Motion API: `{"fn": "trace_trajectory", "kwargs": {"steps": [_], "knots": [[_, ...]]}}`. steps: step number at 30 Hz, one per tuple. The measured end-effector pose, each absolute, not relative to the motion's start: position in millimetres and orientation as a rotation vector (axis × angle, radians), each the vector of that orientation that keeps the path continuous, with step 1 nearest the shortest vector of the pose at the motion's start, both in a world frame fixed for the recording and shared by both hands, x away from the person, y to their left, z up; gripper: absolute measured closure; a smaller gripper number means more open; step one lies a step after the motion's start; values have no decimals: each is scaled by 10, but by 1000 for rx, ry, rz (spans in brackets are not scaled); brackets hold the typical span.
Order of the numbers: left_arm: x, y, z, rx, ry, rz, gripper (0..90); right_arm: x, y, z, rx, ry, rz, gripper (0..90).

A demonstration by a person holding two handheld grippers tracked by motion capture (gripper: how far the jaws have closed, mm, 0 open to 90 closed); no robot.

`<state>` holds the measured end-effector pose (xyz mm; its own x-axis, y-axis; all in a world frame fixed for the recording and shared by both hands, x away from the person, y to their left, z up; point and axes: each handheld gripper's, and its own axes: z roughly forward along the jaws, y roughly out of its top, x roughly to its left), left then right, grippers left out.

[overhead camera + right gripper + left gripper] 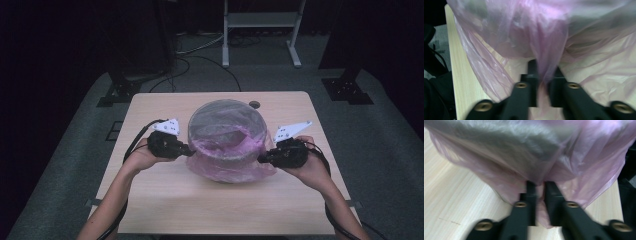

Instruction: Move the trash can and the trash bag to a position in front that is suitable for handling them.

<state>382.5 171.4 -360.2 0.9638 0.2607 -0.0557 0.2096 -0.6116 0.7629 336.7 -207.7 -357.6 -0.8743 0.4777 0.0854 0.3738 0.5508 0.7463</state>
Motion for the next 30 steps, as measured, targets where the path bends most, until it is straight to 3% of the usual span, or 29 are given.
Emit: {"fn": "trace_trajectory", "kwargs": {"steps": [16, 17, 19, 23, 30], "knots": [[3793, 1785, -3836, 2288, 376, 84, 885, 3379, -2127, -3800, 790, 2679, 1167, 900], [3796, 1802, -3824, 2286, 379, 81, 837, 3378, -2139, -3792, 794, 2689, 1173, 878], [3799, 1853, -3781, 2271, 374, 77, 747, 3379, -2196, -3755, 781, 2688, 1227, 735], [3827, 1914, -3682, 2234, 364, 105, 601, 3408, -2293, -3647, 768, 2640, 1325, 604], [4038, 1823, -3569, 2239, 277, 143, 484, 3589, -2277, -3506, 688, 2622, 1262, 502]]}}
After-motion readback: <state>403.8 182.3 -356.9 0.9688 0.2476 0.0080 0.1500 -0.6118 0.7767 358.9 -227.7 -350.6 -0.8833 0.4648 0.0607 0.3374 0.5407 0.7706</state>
